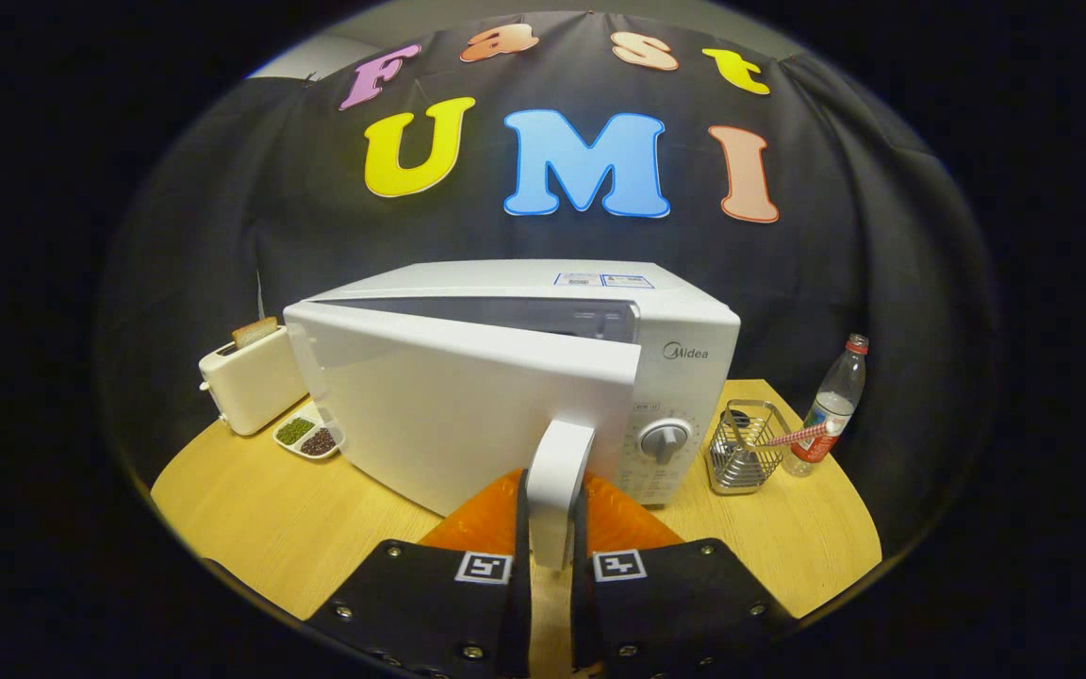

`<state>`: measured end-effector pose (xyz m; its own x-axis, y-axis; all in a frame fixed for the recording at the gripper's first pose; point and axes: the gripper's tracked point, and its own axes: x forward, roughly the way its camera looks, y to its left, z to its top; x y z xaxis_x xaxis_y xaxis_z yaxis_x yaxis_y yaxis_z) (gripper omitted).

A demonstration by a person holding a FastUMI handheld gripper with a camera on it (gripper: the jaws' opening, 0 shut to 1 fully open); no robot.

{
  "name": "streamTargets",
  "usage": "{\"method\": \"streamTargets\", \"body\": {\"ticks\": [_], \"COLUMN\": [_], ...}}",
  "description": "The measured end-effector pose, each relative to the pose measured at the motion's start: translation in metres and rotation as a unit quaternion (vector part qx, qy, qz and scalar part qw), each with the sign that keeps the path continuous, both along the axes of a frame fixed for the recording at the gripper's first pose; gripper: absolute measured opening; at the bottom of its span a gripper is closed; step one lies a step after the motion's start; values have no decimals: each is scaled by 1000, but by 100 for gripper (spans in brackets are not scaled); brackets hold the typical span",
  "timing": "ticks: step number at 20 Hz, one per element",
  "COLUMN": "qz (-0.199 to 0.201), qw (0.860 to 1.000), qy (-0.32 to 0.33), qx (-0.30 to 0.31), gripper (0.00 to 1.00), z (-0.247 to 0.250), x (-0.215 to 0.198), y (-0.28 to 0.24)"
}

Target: Open the microwave, put the food inside, and close the microwave door.

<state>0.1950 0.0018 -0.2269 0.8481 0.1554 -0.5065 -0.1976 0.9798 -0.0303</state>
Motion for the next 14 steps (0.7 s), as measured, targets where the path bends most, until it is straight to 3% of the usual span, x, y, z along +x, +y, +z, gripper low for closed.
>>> {"method": "streamTargets", "body": {"ticks": [4, 14], "qz": [8, 5], "qw": [1000, 1000], "qy": [5, 22], "qx": [-12, -8], "gripper": [24, 25], "z": [3, 3], "x": [-39, -112], "y": [16, 59]}}
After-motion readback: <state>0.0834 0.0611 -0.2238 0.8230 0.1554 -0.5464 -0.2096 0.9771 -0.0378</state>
